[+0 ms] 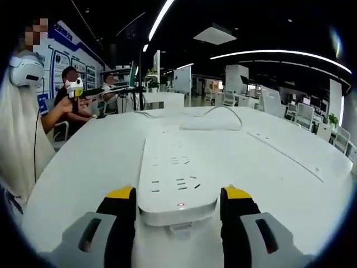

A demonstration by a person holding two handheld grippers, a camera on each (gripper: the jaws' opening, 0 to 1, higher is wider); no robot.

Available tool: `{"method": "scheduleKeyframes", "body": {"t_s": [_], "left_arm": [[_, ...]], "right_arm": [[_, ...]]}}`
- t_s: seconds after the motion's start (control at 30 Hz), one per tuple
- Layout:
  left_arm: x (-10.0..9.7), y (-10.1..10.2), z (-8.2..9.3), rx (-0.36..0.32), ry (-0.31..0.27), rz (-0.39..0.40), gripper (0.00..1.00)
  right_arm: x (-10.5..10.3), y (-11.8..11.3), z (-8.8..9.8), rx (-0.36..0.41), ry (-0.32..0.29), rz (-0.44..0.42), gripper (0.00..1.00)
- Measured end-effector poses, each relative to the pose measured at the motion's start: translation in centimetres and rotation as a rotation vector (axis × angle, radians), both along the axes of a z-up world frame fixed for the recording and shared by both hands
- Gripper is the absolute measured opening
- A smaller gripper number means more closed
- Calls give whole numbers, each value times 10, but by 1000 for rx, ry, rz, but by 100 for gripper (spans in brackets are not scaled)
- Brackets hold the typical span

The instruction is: Pick up the power strip scattered on the table, fix it on the side mounting bracket of the table, and press the switch

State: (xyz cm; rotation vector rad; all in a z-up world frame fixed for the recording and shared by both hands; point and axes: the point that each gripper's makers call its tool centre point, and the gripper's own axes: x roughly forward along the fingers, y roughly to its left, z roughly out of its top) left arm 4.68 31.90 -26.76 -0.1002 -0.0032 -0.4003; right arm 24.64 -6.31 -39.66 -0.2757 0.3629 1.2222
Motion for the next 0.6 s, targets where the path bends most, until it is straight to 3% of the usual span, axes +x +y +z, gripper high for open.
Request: {"method": "scheduleKeyframes", "body": {"t_s": [0.4,0.6], "left_arm": [[-1,-5,1,-19,-3,-6,84],[-2,-9,1,-29,-3,-9,84]], "right_arm": [[0,0,-1,6,10,4,51],[2,-1,0,52,83,-32,50]]}}
